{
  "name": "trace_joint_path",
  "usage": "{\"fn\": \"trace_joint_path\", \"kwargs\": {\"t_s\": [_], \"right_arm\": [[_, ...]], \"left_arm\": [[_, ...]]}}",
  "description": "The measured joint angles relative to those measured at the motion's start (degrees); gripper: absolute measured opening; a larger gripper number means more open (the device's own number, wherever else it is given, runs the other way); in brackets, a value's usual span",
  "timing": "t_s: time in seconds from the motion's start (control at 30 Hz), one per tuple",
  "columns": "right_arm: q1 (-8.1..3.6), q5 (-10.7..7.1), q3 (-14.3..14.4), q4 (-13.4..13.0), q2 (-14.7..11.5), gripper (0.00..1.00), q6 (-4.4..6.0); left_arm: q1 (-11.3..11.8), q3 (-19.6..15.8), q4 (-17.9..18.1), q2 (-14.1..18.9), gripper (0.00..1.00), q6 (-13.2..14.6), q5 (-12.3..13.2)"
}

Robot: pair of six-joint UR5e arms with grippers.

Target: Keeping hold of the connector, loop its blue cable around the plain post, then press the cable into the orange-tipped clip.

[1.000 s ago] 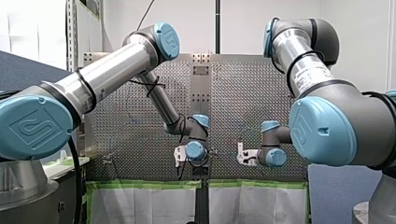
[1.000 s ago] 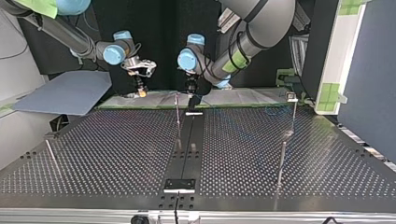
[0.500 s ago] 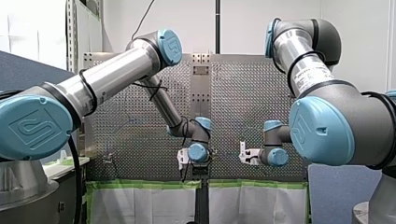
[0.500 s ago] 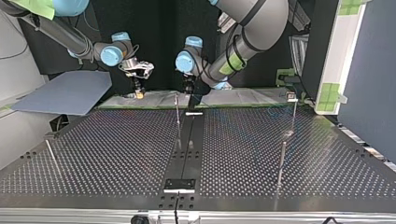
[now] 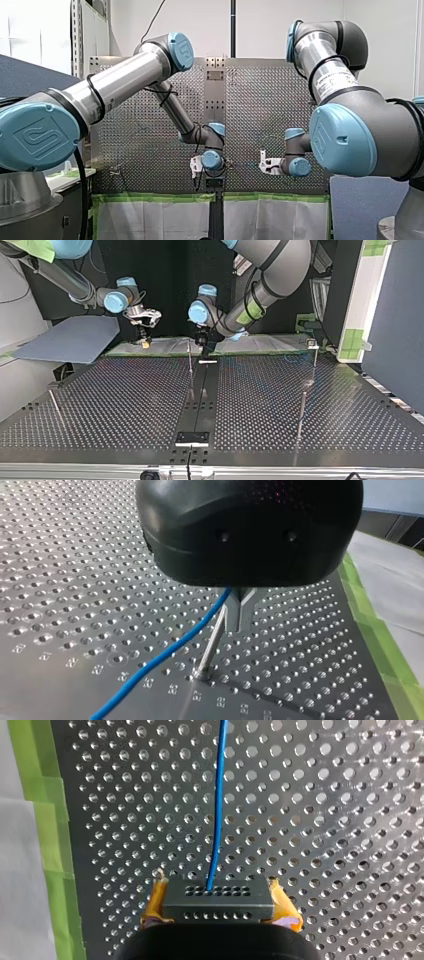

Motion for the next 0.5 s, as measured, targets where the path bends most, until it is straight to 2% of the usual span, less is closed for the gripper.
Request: {"fn": "trace_joint_path", "kwargs": {"t_s": [0.3, 0.5], "right_arm": [[-0.49, 0.06, -1.1, 0.3, 0.2, 0.00, 0.19], [-0.62, 0.57, -1.8, 0.6, 1.8, 0.00, -0.43]], "left_arm": [[0.7, 0.4, -0.1, -0.3, 0.01, -0.4, 0.3], [1.1, 0.8, 0.8, -1.7, 0.01, -2.5, 1.4]]}}
